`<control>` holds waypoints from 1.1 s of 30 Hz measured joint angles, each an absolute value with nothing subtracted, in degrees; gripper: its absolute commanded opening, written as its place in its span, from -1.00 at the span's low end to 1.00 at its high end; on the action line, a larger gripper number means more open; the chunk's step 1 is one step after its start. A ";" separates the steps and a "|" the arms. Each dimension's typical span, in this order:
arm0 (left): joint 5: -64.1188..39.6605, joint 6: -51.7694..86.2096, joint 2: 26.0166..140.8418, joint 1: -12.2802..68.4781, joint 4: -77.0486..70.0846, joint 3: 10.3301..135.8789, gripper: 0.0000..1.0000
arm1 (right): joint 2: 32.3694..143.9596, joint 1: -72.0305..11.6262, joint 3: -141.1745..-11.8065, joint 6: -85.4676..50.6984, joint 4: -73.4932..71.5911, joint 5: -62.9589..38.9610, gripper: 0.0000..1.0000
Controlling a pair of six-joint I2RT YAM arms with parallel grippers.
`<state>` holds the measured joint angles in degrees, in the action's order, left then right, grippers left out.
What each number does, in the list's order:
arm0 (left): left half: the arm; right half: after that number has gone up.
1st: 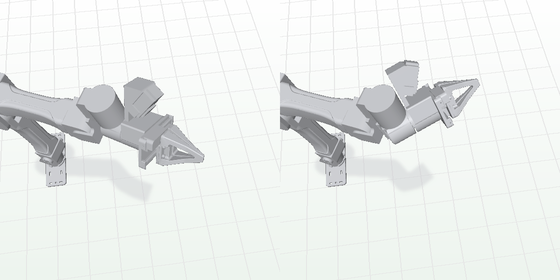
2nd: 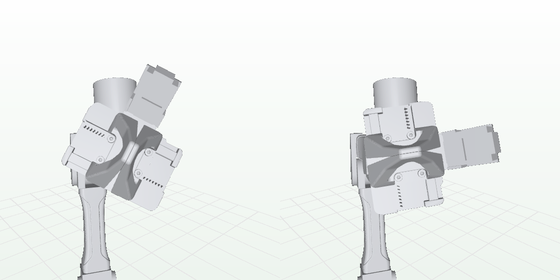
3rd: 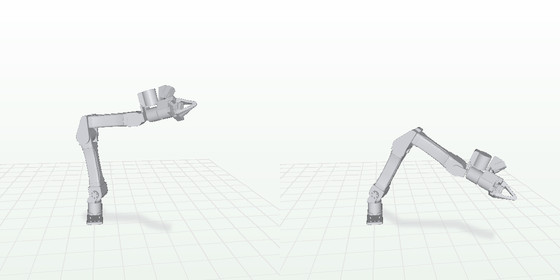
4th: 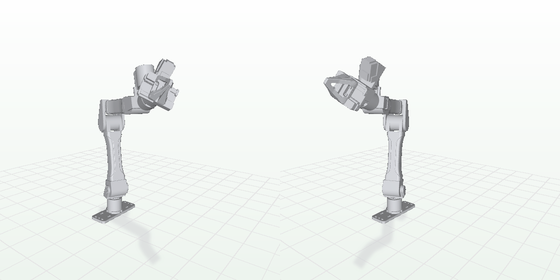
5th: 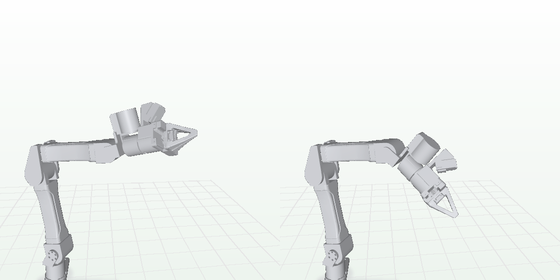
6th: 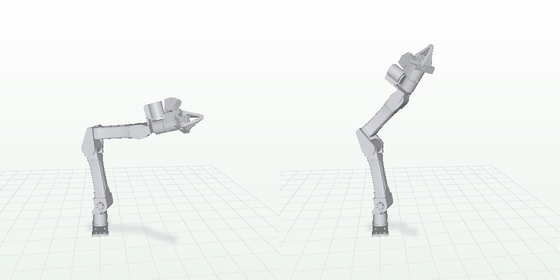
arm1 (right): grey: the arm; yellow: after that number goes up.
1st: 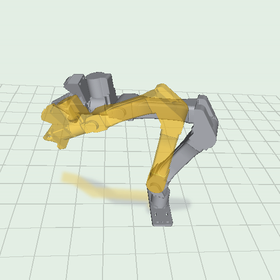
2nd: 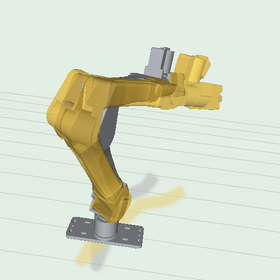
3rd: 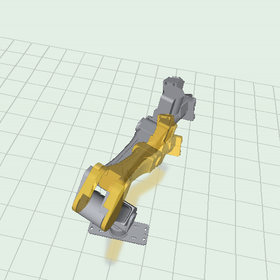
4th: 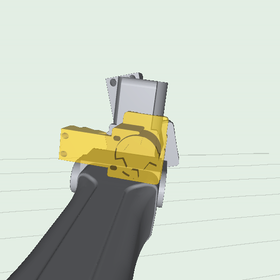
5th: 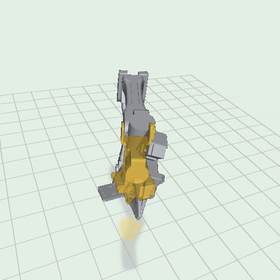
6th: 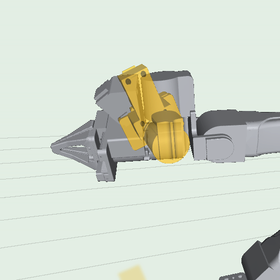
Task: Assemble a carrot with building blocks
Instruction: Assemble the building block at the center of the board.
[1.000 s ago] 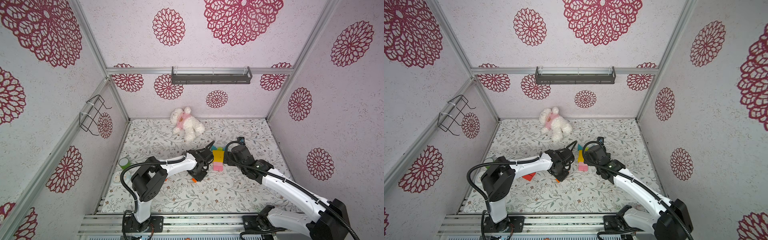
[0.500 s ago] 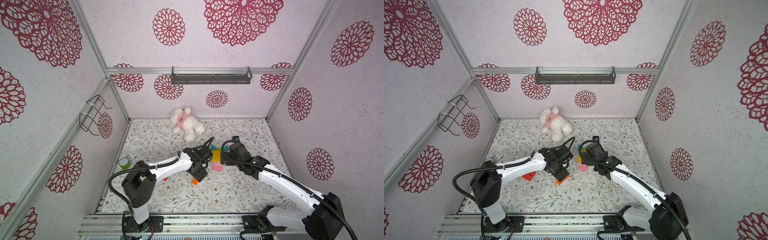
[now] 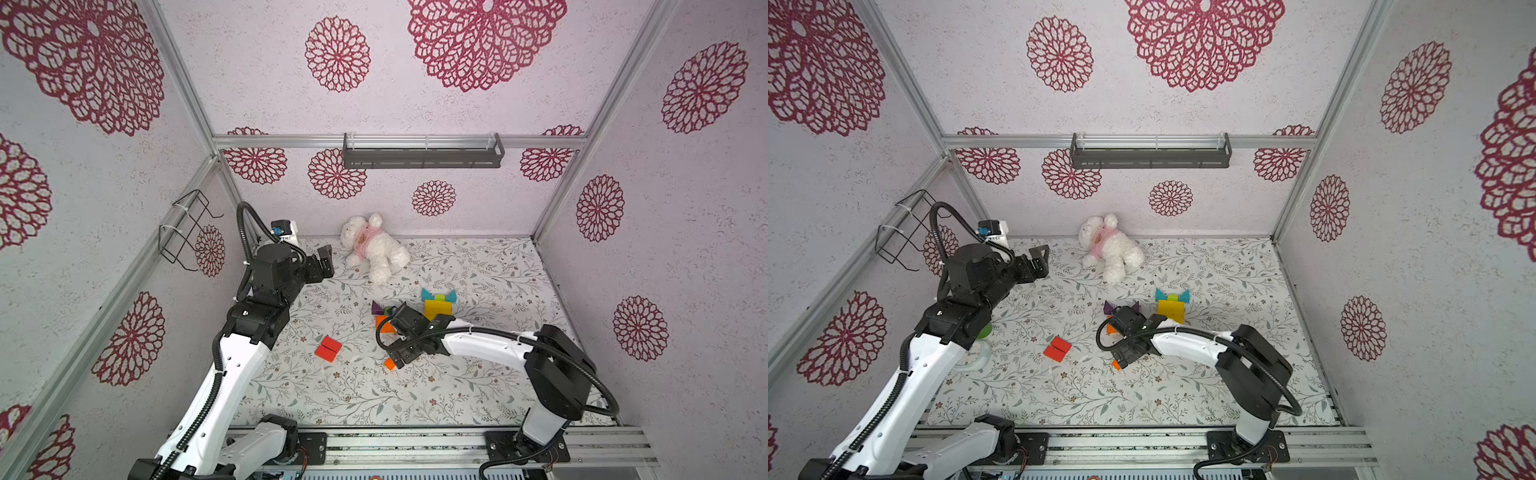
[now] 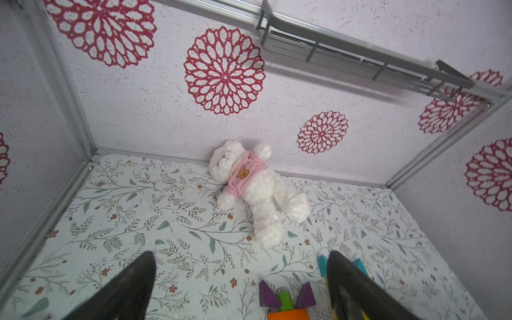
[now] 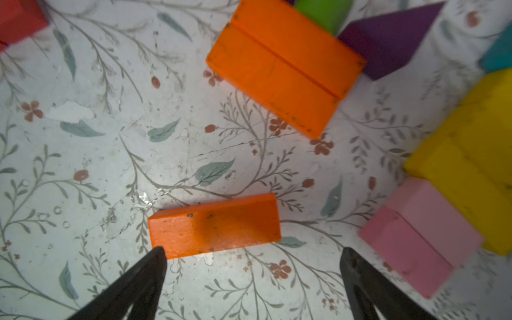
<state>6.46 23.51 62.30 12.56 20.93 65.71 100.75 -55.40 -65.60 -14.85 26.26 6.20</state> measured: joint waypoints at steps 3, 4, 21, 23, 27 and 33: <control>5.34 27.49 64.03 9.74 20.47 62.04 0.94 | 103.59 -55.86 -67.09 -13.06 26.48 4.32 0.98; 4.80 28.45 64.75 9.13 20.69 61.65 0.94 | 104.16 -55.94 -67.42 -12.56 26.48 3.84 0.98; -1.52 35.46 66.72 6.79 20.21 61.98 0.95 | 107.63 -56.80 -69.08 -10.70 25.32 1.76 0.93; -1.83 35.62 66.72 6.79 20.18 61.98 0.95 | 107.72 -56.95 -69.08 -11.46 25.10 2.07 0.87; -2.15 35.70 66.72 6.72 20.18 61.98 0.95 | 107.72 -57.19 -68.97 -13.19 24.62 3.01 0.76; -2.33 36.14 66.67 6.68 20.18 61.98 0.95 | 107.68 -57.39 -68.77 -15.81 23.86 4.05 0.75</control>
<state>-2.33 36.14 66.67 6.68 20.18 61.98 107.68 -57.39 -68.77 -15.81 23.86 4.05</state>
